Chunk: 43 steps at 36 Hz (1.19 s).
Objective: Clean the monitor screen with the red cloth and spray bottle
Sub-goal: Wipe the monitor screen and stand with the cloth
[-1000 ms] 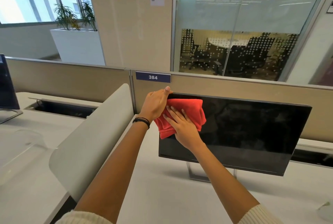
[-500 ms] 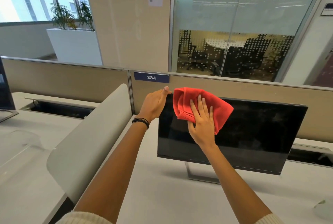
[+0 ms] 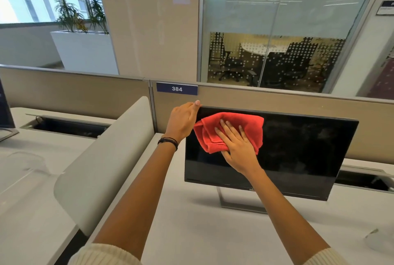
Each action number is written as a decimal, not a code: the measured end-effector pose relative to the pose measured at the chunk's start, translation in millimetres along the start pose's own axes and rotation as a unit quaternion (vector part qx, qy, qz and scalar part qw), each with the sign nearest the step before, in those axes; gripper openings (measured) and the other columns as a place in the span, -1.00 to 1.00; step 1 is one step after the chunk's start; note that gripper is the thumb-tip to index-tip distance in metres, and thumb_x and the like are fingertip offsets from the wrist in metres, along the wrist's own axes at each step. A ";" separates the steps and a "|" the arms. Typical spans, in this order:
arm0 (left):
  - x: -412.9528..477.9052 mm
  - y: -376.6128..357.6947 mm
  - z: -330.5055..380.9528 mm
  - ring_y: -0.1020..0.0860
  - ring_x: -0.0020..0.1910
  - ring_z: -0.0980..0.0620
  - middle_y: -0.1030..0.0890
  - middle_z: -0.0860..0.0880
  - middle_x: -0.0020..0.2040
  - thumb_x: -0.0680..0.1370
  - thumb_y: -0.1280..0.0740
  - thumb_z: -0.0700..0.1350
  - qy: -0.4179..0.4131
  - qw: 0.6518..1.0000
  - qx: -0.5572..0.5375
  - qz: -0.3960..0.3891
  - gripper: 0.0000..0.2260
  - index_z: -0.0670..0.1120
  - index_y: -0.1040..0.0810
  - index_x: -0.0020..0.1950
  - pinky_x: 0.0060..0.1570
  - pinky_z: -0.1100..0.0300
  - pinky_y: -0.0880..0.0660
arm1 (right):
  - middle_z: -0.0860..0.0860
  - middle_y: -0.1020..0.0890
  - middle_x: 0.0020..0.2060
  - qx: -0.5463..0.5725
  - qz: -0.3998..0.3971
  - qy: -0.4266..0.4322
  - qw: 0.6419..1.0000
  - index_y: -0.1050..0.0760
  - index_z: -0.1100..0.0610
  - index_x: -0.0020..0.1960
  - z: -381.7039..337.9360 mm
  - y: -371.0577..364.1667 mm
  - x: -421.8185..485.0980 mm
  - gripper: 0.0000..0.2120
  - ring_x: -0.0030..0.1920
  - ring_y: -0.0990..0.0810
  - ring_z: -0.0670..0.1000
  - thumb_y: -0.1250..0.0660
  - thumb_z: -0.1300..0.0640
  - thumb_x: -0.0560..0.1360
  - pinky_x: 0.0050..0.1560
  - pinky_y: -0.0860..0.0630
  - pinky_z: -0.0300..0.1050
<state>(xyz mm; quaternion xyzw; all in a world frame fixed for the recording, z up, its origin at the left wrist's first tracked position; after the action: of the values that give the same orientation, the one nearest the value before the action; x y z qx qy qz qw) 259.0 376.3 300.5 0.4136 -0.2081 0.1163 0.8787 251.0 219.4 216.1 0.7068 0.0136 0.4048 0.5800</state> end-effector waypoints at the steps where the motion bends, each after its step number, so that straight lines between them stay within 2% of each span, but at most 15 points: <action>1: 0.4 0.0 0.2 -0.53 0.12 -0.07 -0.61 -0.15 0.11 0.64 0.08 0.02 -0.001 1.000 0.006 0.004 -0.54 -0.16 -0.54 0.18 0.22 0.09 -0.37 | -0.04 -0.10 0.48 -0.001 0.006 -0.009 1.000 -0.13 0.02 0.48 5.6 5.4 -0.7 -0.45 0.50 -0.01 -0.03 -0.16 0.00 0.52 0.48 0.08 0.07; 5: 3.6 -1.4 2.2 -0.52 0.11 -0.06 -0.61 -0.13 0.08 0.64 0.08 0.03 -0.001 1.000 0.025 0.014 -0.54 -0.16 -0.55 0.13 0.28 0.08 -0.30 | -0.04 -0.08 0.48 0.007 0.044 -0.083 0.996 -0.12 0.02 0.49 32.5 26.4 -7.3 -0.46 0.50 0.02 -0.02 -0.13 0.04 0.52 0.49 0.13 0.07; 8: 5.3 -6.1 6.4 -0.51 0.16 -0.04 -0.61 -0.12 0.11 0.64 0.09 0.03 -0.002 1.000 0.020 0.007 -0.53 -0.16 -0.55 0.14 0.42 0.02 -0.13 | -0.02 -0.06 0.49 0.017 0.067 -0.131 0.989 -0.10 0.03 0.50 45.7 35.0 -12.5 -0.47 0.51 0.04 -0.01 -0.10 0.03 0.55 0.49 0.17 0.06; 12: 4.9 -10.9 7.0 -0.49 0.22 -0.03 -0.60 -0.12 0.16 0.64 0.08 0.01 0.008 1.000 -0.017 0.003 -0.54 -0.14 -0.55 0.18 0.47 0.03 -0.05 | 0.00 -0.08 0.49 0.043 0.084 -0.157 0.983 -0.09 0.05 0.50 45.5 33.1 -17.2 -0.48 0.51 0.03 0.03 -0.12 0.04 0.57 0.48 0.17 0.10; 14: 3.7 -12.6 5.3 -0.49 0.22 -0.04 -0.59 -0.12 0.17 0.64 0.07 0.01 0.014 0.999 -0.037 0.004 -0.55 -0.14 -0.54 0.20 0.43 0.09 -0.14 | 0.02 -0.10 0.49 0.061 0.091 -0.168 0.980 -0.10 0.06 0.49 42.3 28.8 -17.2 -0.47 0.51 0.05 0.03 -0.17 0.10 0.57 0.48 0.19 0.12; 16: 2.6 -15.3 1.6 -0.47 0.23 -0.05 -0.57 -0.12 0.20 0.64 0.08 0.03 0.022 0.998 -0.052 -0.001 -0.55 -0.12 -0.52 0.22 0.26 0.22 -0.25 | 0.05 -0.12 0.50 0.072 0.094 -0.177 0.977 -0.10 0.07 0.49 38.8 25.0 -15.2 -0.46 0.51 0.07 0.03 -0.19 0.15 0.56 0.48 0.20 0.13; 18: 3.0 -17.5 -1.0 -0.45 0.25 -0.04 -0.55 -0.11 0.23 0.64 0.09 0.04 0.022 0.998 -0.058 -0.007 -0.55 -0.11 -0.51 0.24 0.16 0.26 -0.24 | 0.07 -0.14 0.50 0.074 0.092 -0.181 0.976 -0.10 0.08 0.49 35.5 21.6 -13.3 -0.45 0.51 0.07 0.04 -0.20 0.16 0.55 0.48 0.20 0.15; 23: 8.1 -20.4 -4.9 -0.45 0.27 -0.04 -0.54 -0.10 0.25 0.64 0.12 0.07 0.020 0.997 -0.070 -0.031 -0.51 -0.08 -0.51 0.25 0.16 0.25 -0.23 | 0.08 -0.13 0.49 0.072 0.085 -0.161 0.981 -0.09 0.09 0.49 25.0 15.5 -11.1 -0.45 0.50 0.07 0.06 -0.20 0.14 0.55 0.47 0.14 0.19; 27: 11.8 -22.1 -7.7 -0.43 0.28 -0.03 -0.54 -0.09 0.27 0.63 0.16 0.11 0.019 0.994 -0.093 -0.052 -0.47 -0.05 -0.52 0.24 0.20 0.21 -0.20 | 0.06 -0.09 0.50 0.065 0.069 -0.141 0.985 -0.06 0.07 0.50 15.8 10.0 -5.3 -0.44 0.50 0.10 0.03 -0.18 0.13 0.56 0.47 0.20 0.12; 32: 13.2 -25.1 -12.2 -0.42 0.15 0.11 -0.56 -0.05 0.24 0.62 0.20 0.11 0.028 0.987 -0.140 -0.078 -0.45 -0.01 -0.55 0.22 0.17 0.21 -0.22 | 0.03 -0.09 0.50 0.055 0.036 -0.084 0.994 -0.08 0.05 0.50 -10.4 -1.0 5.2 -0.44 0.50 0.11 -0.01 -0.13 0.07 0.53 0.46 0.22 0.06; 38: 13.3 -26.9 -16.7 -0.40 0.16 0.12 -0.53 -0.03 0.27 0.61 0.22 0.14 0.033 0.985 -0.146 -0.079 -0.42 0.02 -0.54 0.21 0.20 0.17 -0.23 | 0.01 -0.13 0.50 0.051 -0.001 -0.037 0.998 -0.10 0.03 0.50 -39.8 -22.3 18.3 -0.46 0.50 0.08 -0.03 -0.12 0.00 0.55 0.44 0.28 0.03; 43: 13.2 -26.9 -18.0 -0.37 0.15 0.14 -0.52 -0.04 0.28 0.60 0.24 0.16 0.037 0.984 -0.158 -0.076 -0.39 0.02 -0.55 0.21 0.23 0.19 -0.19 | -0.05 -0.10 0.50 0.048 -0.025 -0.008 0.998 -0.15 0.02 0.48 -50.8 -36.3 18.1 -0.48 0.50 0.07 -0.06 -0.15 0.01 0.54 0.44 0.32 0.01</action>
<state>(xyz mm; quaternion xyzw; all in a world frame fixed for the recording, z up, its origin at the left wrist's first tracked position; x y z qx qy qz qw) 285.6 373.7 278.1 0.2797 -0.1587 0.0300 0.9464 249.6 281.2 195.9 0.7366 0.0462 0.3830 0.5556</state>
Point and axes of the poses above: each hand's wrist, its own x-axis towards the middle knuckle, its own y-axis out of the back of the hand, z = x × y, the point moved 10 cm from there along x, towards the middle knuckle
